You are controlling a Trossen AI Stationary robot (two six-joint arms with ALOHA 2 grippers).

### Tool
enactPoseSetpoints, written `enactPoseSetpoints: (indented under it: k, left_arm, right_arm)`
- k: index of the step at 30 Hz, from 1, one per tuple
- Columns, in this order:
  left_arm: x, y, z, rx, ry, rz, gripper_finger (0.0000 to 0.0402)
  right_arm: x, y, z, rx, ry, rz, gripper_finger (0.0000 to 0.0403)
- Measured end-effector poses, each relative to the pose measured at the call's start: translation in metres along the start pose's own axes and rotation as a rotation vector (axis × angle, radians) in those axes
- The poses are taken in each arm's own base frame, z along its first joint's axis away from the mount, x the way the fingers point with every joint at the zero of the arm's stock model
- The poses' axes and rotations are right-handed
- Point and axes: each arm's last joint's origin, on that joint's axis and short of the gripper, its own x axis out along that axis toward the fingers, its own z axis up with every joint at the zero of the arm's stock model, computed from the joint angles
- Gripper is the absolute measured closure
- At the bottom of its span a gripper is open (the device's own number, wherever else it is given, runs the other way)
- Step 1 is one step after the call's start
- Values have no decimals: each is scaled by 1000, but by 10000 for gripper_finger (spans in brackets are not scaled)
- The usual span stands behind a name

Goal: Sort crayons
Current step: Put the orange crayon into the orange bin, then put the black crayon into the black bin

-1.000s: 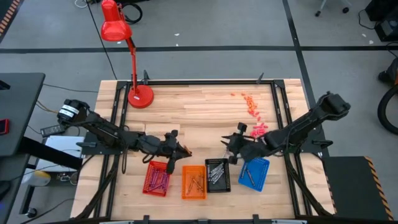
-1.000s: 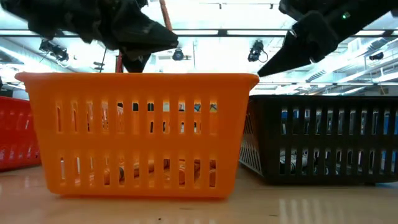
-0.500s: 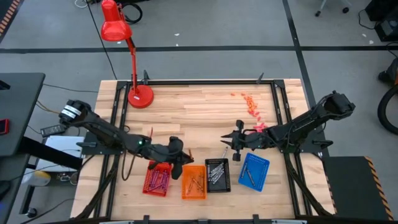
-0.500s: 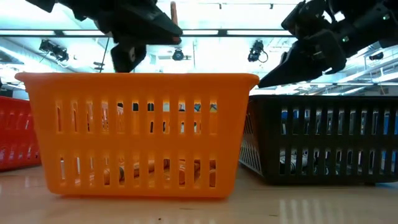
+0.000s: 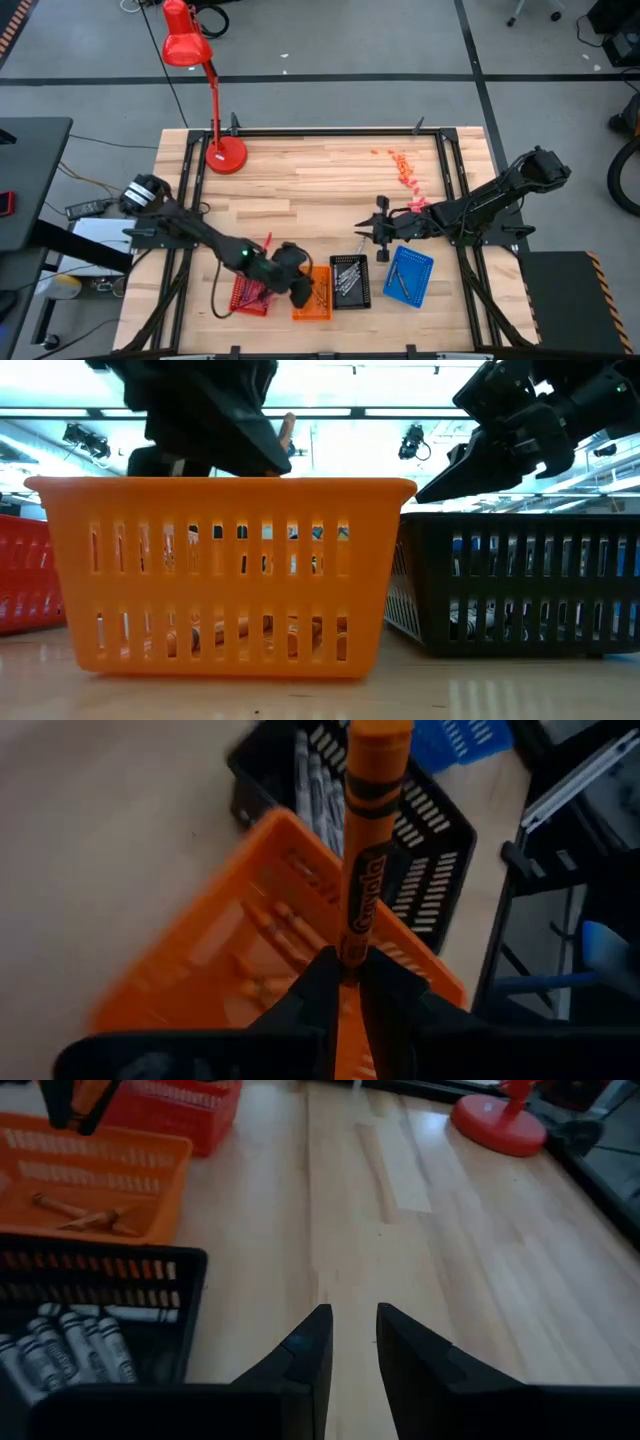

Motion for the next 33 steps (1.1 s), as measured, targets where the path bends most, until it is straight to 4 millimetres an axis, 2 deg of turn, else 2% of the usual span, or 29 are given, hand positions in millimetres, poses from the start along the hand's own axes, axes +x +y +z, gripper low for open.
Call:
enactPoseSetpoints:
  k: [5,9,21,25,33]
  left_arm:
    - [9,-19,-2,-69,94,39,361]
    - [16,-25,-4,-113,159,46,361]
    - [32,-16,-13,-135,279,97,358]
    - [32,-16,-13,-133,280,104,340]
    - [32,-14,-12,-124,282,112,277]
  right_arm:
    - [0,2,0,1,-3,54,317]
    - [0,2,1,5,-13,64,317]
    - [0,3,4,4,-41,82,317]
    - [0,3,5,-12,-50,82,317]
    - [0,2,6,-20,-65,80,317]
